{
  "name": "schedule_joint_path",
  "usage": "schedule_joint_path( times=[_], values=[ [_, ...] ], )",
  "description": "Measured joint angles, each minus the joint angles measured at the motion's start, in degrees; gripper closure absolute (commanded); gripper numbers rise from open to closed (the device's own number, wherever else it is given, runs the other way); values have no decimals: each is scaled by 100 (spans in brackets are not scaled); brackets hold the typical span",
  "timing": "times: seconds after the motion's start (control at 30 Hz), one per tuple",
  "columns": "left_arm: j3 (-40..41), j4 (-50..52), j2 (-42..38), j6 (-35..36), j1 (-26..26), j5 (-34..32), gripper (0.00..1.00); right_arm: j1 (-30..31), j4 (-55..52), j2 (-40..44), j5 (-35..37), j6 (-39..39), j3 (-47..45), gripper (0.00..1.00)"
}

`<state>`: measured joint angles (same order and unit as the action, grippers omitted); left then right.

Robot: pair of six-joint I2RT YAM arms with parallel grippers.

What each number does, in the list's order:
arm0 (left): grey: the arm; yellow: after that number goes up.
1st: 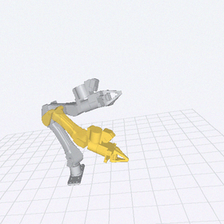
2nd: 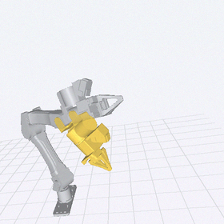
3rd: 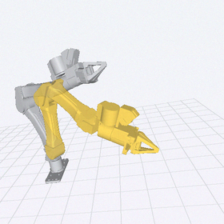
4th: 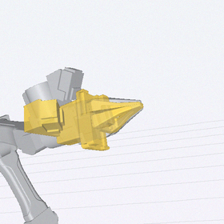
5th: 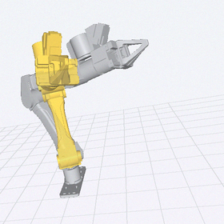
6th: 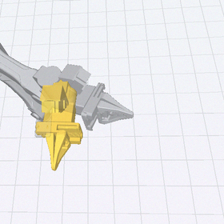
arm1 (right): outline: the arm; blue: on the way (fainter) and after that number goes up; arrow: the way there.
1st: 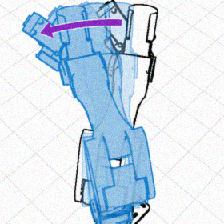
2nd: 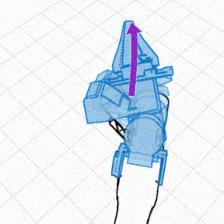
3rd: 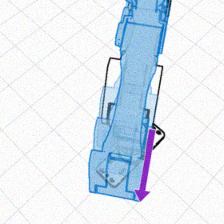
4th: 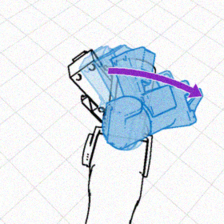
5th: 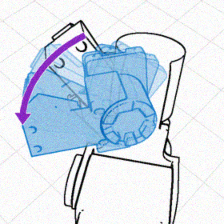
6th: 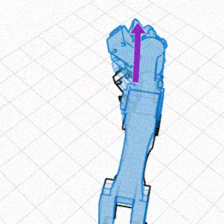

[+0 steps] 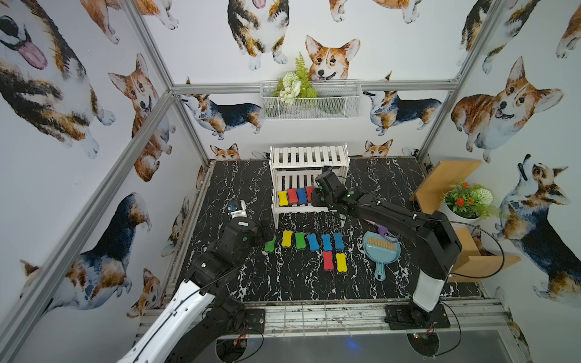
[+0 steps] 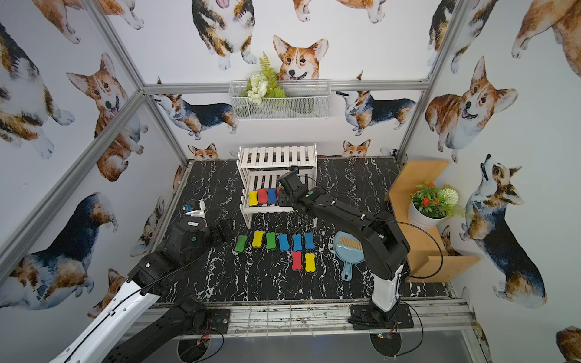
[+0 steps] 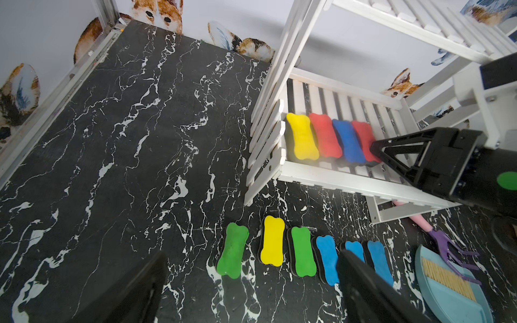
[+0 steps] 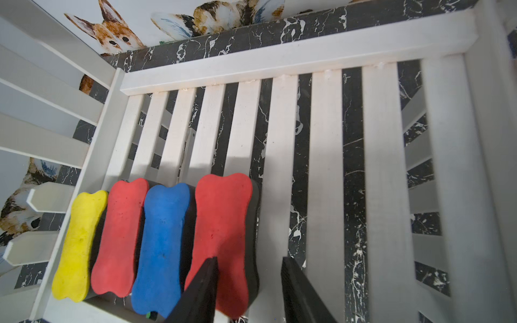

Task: Remove the whiteboard erasers from the shelf
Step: Pick up the whiteboard eraser from the shelf.

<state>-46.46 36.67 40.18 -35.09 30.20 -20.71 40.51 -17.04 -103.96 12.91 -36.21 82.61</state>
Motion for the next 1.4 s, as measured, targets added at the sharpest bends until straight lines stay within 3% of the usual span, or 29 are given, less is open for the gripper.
schedule_joint_path(
  times=[0.33, 0.5, 0.57, 0.9, 1.4],
  values=[
    [2, 0, 7, 13, 0, 4, 0, -68, 74, 402, 175, -118, -481, 58],
    [4, 0, 33, 22, 0, 17, 0, -63, -101, 431, 212, -28, -289, 39],
    [15, 0, 31, 22, 0, 17, 1, -48, -146, 424, 210, 70, -140, 38],
    [72, -37, 26, 22, 0, 20, 0, -2, -457, -111, 227, 299, 262, 38],
    [142, -46, 55, 20, -2, 28, 0, 81, -715, -494, 656, 658, 682, 57]
  ],
)
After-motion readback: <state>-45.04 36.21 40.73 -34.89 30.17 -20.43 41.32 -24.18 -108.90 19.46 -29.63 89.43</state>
